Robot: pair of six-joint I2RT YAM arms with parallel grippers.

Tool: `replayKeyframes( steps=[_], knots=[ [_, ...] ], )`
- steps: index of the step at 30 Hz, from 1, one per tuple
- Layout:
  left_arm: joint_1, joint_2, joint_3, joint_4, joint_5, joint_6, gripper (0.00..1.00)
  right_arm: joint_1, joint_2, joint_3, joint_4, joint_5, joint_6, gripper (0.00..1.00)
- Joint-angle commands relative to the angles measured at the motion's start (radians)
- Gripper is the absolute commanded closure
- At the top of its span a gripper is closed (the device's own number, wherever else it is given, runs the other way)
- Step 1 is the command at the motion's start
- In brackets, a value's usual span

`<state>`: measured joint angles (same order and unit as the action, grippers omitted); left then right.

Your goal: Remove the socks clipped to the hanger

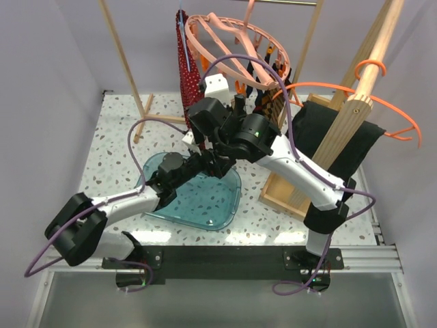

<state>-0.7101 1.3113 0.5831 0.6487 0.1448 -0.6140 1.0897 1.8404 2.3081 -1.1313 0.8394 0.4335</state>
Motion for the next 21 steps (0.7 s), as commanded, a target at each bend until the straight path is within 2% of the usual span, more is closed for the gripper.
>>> replayKeyframes(
  steps=[1, 4, 8, 11, 15, 21],
  knots=[
    [-0.005, 0.069, -0.008, 0.429, -0.066, 0.134, 0.04, -0.042, -0.075, -0.001, 0.025, -0.017, 0.007, 0.01],
    [-0.006, 0.146, 0.076, 0.422, -0.066, 0.195, 0.04, -0.047, -0.063, 0.048, -0.021, 0.004, 0.034, 0.02],
    [-0.006, 0.233, 0.193, 0.423, -0.039, 0.230, 0.00, -0.050, -0.107, -0.032, 0.080, -0.040, -0.027, 0.01],
    [-0.006, 0.279, 0.237, 0.420, -0.082, 0.267, 0.00, -0.051, -0.102, -0.036, 0.103, -0.052, -0.029, 0.01],
    [-0.008, 0.309, 0.291, 0.416, -0.096, 0.313, 0.00, -0.089, -0.105, -0.010, 0.137, -0.193, -0.082, 0.01],
    [-0.006, 0.339, 0.356, 0.367, -0.136, 0.385, 0.00, -0.100, -0.207, -0.134, 0.267, -0.117, -0.114, 0.01]
  ],
)
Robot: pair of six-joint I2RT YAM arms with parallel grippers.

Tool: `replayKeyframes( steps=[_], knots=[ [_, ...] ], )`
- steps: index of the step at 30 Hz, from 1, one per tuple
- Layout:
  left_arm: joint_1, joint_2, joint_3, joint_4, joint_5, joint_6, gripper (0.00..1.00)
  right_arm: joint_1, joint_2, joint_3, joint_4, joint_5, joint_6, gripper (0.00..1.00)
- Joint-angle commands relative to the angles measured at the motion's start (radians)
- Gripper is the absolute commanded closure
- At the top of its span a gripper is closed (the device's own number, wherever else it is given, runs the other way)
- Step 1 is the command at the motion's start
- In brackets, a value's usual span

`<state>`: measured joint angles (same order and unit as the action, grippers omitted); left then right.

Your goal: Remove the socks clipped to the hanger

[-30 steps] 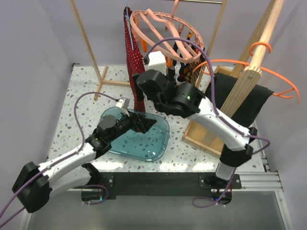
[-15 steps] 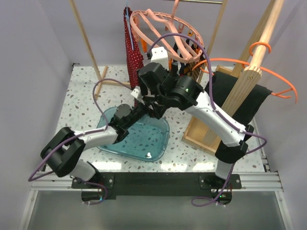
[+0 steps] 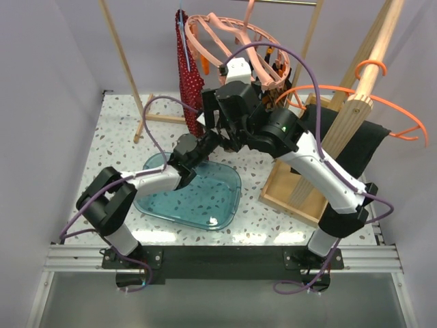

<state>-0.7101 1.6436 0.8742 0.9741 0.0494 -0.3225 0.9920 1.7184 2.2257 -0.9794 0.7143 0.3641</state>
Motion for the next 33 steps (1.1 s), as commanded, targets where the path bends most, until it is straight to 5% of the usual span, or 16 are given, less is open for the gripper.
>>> replayKeyframes(
  steps=[1, 7, 13, 19, 23, 33],
  knots=[
    [-0.006, 0.016, 0.072, 0.034, -0.045, 0.106, 0.00, -0.007, -0.083, -0.051, 0.120, 0.020, -0.040, 0.01],
    [-0.005, 0.067, 0.118, 0.031, -0.040, 0.083, 0.05, -0.019, 0.075, 0.202, -0.039, 0.175, 0.001, 0.02],
    [-0.005, 0.116, 0.181, 0.025, -0.023, 0.080, 0.24, -0.059, 0.099, 0.210, -0.010, 0.178, 0.006, 0.08],
    [-0.005, 0.119, 0.232, -0.020, 0.018, 0.114, 0.61, -0.075, 0.118, 0.210, 0.013, 0.197, -0.010, 0.11],
    [-0.006, 0.096, 0.235, -0.061, 0.053, 0.102, 0.95, -0.082, 0.119, 0.206, 0.028, 0.211, -0.017, 0.14],
    [-0.032, -0.004, 0.148, -0.041, 0.081, 0.027, 1.00, -0.099, 0.141, 0.209, 0.053, 0.267, -0.027, 0.30]
  ],
)
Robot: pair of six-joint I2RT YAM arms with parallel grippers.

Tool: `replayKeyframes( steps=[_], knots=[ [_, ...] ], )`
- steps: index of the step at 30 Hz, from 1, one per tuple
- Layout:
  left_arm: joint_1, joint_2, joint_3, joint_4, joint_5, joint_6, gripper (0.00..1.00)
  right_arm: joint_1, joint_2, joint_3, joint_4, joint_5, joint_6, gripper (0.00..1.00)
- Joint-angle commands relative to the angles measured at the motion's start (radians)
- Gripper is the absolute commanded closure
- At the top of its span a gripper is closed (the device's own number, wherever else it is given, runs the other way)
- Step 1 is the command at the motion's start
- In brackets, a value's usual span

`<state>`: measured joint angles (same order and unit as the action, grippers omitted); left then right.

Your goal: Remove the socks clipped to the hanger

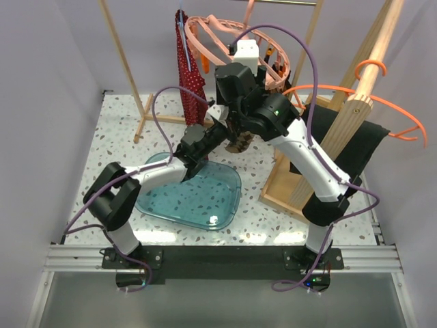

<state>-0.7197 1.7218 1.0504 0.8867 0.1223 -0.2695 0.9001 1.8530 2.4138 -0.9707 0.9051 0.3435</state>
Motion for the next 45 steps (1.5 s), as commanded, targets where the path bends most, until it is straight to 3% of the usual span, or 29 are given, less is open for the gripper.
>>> replayKeyframes(
  steps=[1, 11, 25, 31, 32, 36, 45],
  knots=[
    [-0.026, -0.083, -0.035, 0.047, 0.008, -0.030, 1.00, -0.007, 0.008, 0.021, 0.046, 0.080, -0.003, 0.31],
    [-0.067, -0.091, -0.029, 0.031, 0.014, -0.040, 1.00, -0.010, 0.014, -0.005, 0.075, 0.123, -0.018, 0.32],
    [-0.089, -0.120, -0.050, 0.014, -0.006, -0.034, 1.00, -0.043, -0.012, -0.088, 0.099, 0.158, 0.016, 0.44],
    [-0.087, -0.129, -0.053, 0.005, -0.001, -0.039, 1.00, -0.059, -0.018, -0.113, 0.115, 0.144, 0.015, 0.64],
    [-0.087, -0.134, -0.055, 0.000, 0.000, -0.039, 1.00, -0.059, -0.026, -0.123, 0.121, 0.141, 0.015, 0.77],
    [-0.087, -0.159, -0.064, -0.035, 0.007, -0.053, 1.00, -0.061, -0.057, -0.170, 0.165, 0.127, 0.012, 1.00],
    [-0.086, -0.266, -0.055, -0.284, 0.128, -0.180, 1.00, -0.064, -0.077, -0.186, 0.161, 0.103, 0.032, 1.00]
  ],
)
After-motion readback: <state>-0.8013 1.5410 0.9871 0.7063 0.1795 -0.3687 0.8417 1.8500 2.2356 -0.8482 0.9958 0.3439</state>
